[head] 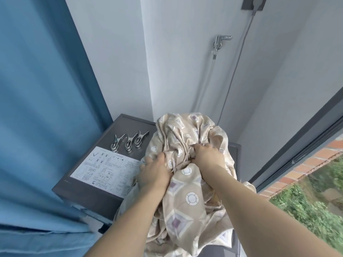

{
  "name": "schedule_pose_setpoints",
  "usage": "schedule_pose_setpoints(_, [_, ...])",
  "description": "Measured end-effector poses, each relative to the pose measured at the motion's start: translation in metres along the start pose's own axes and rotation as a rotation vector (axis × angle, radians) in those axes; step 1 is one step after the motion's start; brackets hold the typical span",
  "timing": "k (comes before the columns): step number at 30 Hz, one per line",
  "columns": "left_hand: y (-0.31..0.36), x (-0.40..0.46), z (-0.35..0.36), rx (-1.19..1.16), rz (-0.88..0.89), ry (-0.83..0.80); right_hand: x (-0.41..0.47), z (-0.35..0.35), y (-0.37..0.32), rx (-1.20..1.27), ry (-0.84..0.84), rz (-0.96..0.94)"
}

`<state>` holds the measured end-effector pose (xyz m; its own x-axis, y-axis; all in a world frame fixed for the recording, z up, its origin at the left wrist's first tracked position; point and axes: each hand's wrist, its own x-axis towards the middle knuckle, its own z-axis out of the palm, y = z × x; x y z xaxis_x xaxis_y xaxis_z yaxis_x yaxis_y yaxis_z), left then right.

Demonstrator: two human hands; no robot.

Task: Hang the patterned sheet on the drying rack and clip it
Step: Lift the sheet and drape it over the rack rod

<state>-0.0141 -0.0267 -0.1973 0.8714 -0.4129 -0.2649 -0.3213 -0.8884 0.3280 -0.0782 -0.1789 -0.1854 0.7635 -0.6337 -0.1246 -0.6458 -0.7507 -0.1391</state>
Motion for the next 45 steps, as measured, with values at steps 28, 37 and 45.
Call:
schedule_pose_setpoints(28, [-0.018,-0.27,-0.224,-0.308,0.497,0.39,-0.29,-0.195,-0.047,0.449,0.646,0.164])
schedule_pose_setpoints(37, [-0.061,-0.347,-0.229,-0.306,0.409,0.502,-0.356,-0.203,-0.072,0.438,0.526,0.123])
schedule_pose_setpoints(45, [-0.102,-0.43,-0.212,-0.367,0.426,0.49,-0.462,-0.202,-0.073,0.613,0.491,-0.159])
